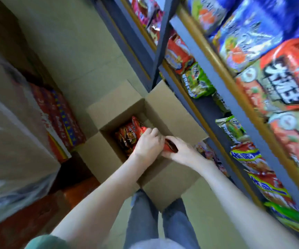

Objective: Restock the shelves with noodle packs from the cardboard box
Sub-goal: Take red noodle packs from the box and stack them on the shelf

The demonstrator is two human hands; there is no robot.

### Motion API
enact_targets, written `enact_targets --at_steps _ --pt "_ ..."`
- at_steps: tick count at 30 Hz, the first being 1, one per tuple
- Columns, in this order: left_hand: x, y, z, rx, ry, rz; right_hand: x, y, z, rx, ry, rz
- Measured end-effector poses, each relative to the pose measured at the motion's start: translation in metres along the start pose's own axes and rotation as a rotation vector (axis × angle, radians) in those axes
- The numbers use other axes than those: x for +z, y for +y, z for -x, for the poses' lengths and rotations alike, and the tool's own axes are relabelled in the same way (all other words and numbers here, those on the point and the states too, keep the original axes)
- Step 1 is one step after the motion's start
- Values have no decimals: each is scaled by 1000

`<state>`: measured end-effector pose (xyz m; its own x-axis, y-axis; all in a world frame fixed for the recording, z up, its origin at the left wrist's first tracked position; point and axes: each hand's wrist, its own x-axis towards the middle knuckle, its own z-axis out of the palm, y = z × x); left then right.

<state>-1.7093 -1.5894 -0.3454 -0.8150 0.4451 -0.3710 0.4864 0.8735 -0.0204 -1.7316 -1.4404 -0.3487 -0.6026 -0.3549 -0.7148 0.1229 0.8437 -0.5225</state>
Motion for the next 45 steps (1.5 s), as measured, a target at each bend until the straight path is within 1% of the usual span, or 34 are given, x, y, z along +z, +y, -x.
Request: enact_targets --at_steps 2,4,6,8,10,12,13,15,18,21,23,24,27,28,31,33,36,38,39,40,41,43,44,45 --pt "-39 7 16 96 170 -27 -21 -1 47 42 37 -186" --pt "-69 16 29 183 325 -37 -36 2 91 57 181 -333" --pt "-96 33 42 214 488 -35 -49 9 130 130 336 -496" --pt "-126 52 56 258 616 -44 -62 12 171 229 379 -825" --pt "-150 74 65 301 664 -86 -71 17 209 228 339 -1121" --pt "-170 99 73 342 659 -96 -73 27 242 150 348 -1293" --pt "-178 113 78 358 652 -99 -72 33 257 118 387 -1345" --pt "-189 140 85 412 671 -92 -69 48 286 79 492 -1408" --pt "-206 182 101 498 640 35 -60 78 327 -2 581 -1424" --pt "-236 217 110 430 652 262 -57 96 372 -85 666 -1391" --pt "-261 235 106 357 647 331 -55 108 396 -116 684 -1327" --pt "-275 242 105 321 600 320 -55 113 405 -149 685 -1284" --pt "-312 255 96 211 328 293 -55 121 432 -250 717 -1212" --pt "-323 258 93 199 241 302 -55 121 442 -265 729 -1202" --pt "-344 266 85 239 37 403 -54 129 463 -303 769 -1125" --pt "-351 275 85 285 -8 348 -54 134 475 -279 786 -1033" --pt "-354 287 88 331 29 328 -58 138 485 -201 842 -849" --pt "-353 294 90 370 100 313 -63 134 490 -166 902 -682" --pt "-353 297 91 397 157 271 -65 131 492 -155 968 -576" --pt "-353 300 93 421 219 225 -68 128 494 -123 1065 -428" --pt "-354 304 95 438 282 175 -70 125 496 -73 1178 -214" --pt "-357 310 101 453 405 43 -73 120 499 0 1351 318" --pt "-358 314 103 456 463 -21 -75 118 499 5 1377 537" --pt "-360 317 106 460 522 -68 -76 116 497 3 1380 660"
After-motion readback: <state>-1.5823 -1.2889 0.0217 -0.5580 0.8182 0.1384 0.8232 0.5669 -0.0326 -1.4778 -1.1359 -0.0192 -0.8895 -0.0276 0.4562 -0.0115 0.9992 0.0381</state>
